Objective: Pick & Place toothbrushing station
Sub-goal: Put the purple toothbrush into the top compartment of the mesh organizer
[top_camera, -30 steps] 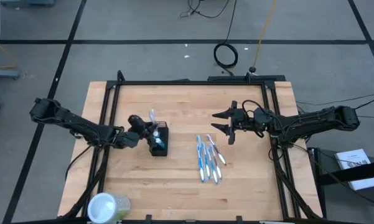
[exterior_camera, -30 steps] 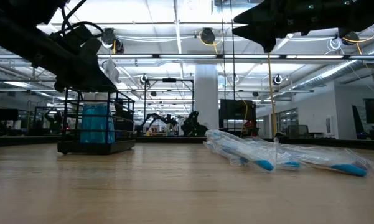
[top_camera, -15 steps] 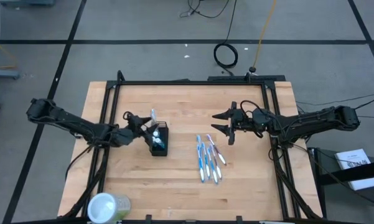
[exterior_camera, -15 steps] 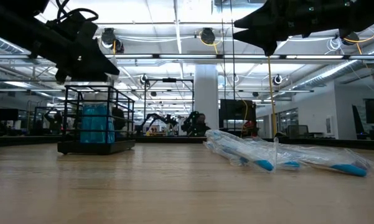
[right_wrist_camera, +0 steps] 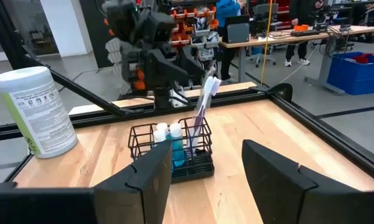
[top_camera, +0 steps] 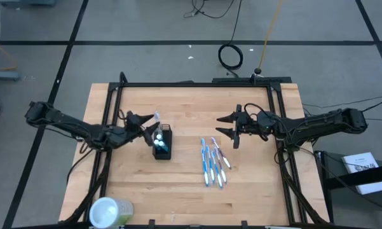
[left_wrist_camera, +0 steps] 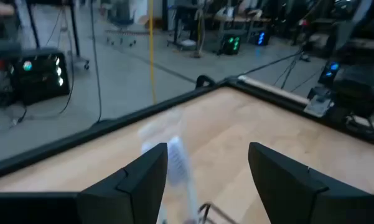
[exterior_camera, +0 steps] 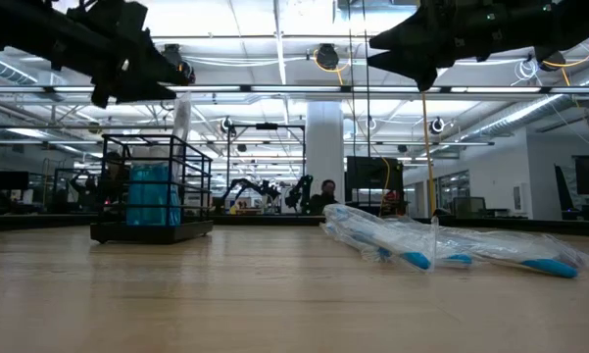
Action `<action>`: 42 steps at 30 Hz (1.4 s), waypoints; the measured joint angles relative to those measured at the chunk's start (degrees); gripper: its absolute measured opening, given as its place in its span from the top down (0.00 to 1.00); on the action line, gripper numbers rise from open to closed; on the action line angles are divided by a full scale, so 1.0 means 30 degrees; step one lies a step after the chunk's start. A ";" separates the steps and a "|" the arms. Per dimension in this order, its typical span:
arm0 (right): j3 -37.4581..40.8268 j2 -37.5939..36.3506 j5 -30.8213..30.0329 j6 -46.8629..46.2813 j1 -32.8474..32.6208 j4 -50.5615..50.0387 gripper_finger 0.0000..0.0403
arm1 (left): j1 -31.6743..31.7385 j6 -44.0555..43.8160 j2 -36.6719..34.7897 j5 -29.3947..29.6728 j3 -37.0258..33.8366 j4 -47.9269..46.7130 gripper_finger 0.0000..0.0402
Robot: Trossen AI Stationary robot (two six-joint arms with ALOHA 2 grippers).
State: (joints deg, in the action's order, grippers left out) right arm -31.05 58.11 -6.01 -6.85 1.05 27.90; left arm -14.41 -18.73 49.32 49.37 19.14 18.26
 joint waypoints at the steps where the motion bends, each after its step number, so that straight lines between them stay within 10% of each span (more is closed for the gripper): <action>1: 0.0000 0.0000 -0.0047 -0.0006 -0.0122 -0.0120 0.54 | -0.0052 0.0652 0.0006 -0.0165 0.0000 0.0553 0.42; 11: -0.1904 0.1210 -0.6575 -0.2044 -0.4271 -0.7688 0.58 | -0.0983 0.6661 0.0015 -0.1283 0.0007 0.5807 0.42; 34: -0.2280 1.0564 -0.4039 -0.8558 -0.5882 -1.0287 0.58 | 0.0523 0.4913 0.0060 -0.1284 0.0007 0.3106 0.42; 42: -0.2310 1.0561 -0.7473 -0.8491 -0.5077 -1.2685 0.58 | 0.0961 0.4200 0.0058 -0.1473 0.0007 0.2831 0.42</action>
State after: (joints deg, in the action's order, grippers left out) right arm -37.98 89.79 -28.43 -32.32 -14.18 -10.15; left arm -11.53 -6.14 49.50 44.95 19.16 26.75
